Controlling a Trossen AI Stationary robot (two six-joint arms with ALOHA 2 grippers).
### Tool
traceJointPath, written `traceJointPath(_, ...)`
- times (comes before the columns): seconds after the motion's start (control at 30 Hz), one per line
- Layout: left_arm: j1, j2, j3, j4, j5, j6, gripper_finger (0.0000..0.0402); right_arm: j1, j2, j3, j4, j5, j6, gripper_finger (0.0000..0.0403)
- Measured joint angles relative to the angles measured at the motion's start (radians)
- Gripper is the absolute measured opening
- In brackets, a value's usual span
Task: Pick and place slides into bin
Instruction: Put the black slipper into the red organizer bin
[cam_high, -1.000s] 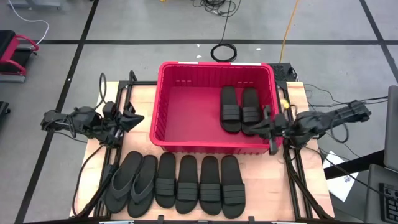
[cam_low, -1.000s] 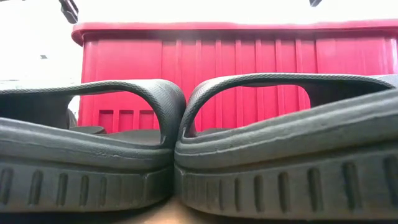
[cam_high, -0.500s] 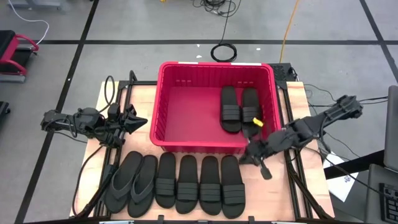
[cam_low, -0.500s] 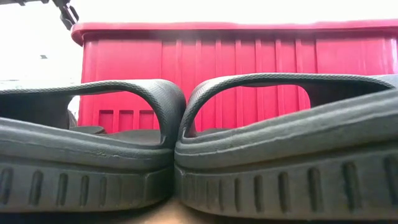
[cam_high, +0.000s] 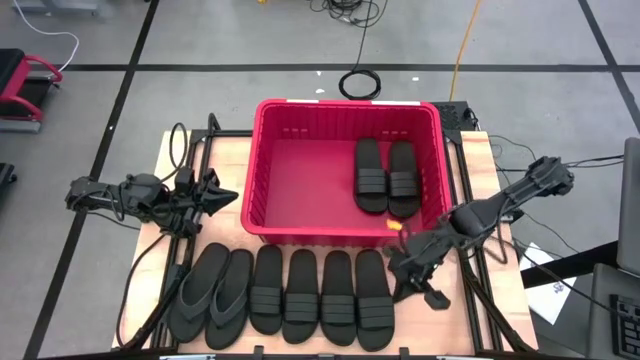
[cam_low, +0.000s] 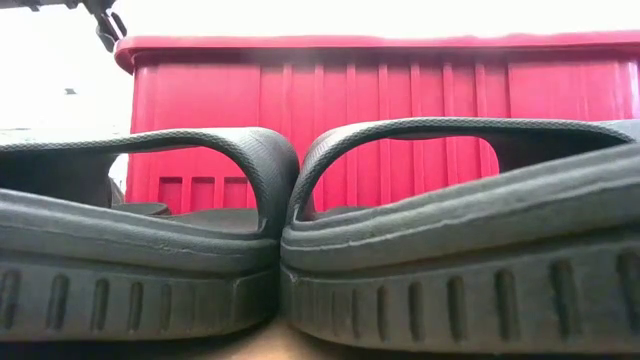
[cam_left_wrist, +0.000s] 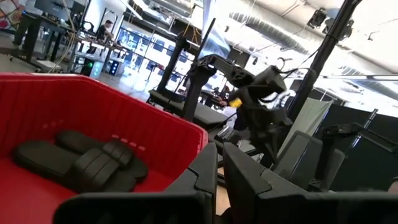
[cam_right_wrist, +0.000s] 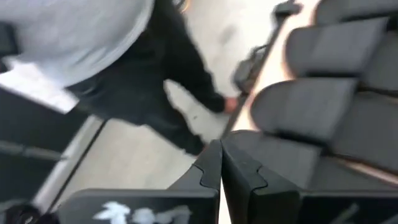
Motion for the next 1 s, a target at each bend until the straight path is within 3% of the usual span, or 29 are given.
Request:
traceJointPath(0.23, 0.0, 0.0, 0.0, -0.076, 0.015, -0.033, 0.0026, 0.038, 0.136, -0.001, -0.035, 0.013, -0.105, 0.0)
traceJointPath(0.53, -0.001, 0.0, 0.0, -0.157, 0.108, -0.044, 0.0026, 0.028, 0.287, -0.002, -0.065, 0.045, -0.109, 0.0007)
traceJointPath(0.67, 0.0, 0.0, 0.0, -0.174, 0.134, -0.044, 0.0026, 0.008, 0.33, -0.002, -0.057, 0.063, -0.074, 0.0041)
traceJointPath(1.0, 0.0, 0.0, 0.0, -0.197, 0.14, -0.044, 0.0026, -0.039, 0.379, -0.002, -0.058, 0.121, 0.032, 0.0178)
